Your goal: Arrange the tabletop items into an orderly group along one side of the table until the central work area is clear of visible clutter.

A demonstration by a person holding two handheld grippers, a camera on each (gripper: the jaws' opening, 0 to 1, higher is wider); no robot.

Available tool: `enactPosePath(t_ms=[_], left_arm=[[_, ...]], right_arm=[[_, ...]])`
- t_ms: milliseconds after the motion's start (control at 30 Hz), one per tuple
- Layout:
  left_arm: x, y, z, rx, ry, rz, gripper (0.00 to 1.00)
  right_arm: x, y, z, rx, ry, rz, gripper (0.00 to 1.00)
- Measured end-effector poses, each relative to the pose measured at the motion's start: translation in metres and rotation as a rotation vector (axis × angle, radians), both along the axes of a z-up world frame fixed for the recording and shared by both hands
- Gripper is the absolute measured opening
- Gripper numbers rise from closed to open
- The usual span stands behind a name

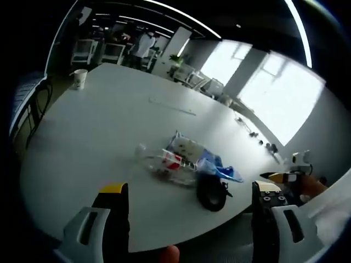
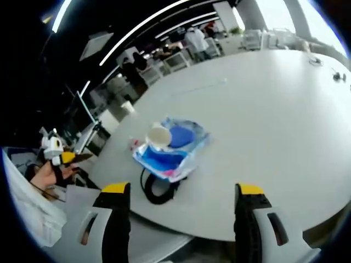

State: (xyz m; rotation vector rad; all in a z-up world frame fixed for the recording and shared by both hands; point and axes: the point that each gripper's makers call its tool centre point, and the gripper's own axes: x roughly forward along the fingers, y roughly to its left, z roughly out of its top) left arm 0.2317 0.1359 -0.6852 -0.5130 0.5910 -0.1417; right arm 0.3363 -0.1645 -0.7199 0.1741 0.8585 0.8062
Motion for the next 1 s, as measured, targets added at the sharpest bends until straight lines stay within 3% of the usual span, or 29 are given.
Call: enactPosePath(t_ms=[633,1000], left_arm=[[-0.009,0.0,-0.003,-0.019,0.006,0.028,0.89],[-0.009,-0.006,0.007,-0.036,-0.018,0.067,0.89]], right_arm=[[-0.004,0.0,-0.001,-0.001,0.006,0.016,0.75],[-0.007,-0.005,-0.001,0.009,0.005,0.042,0.75]])
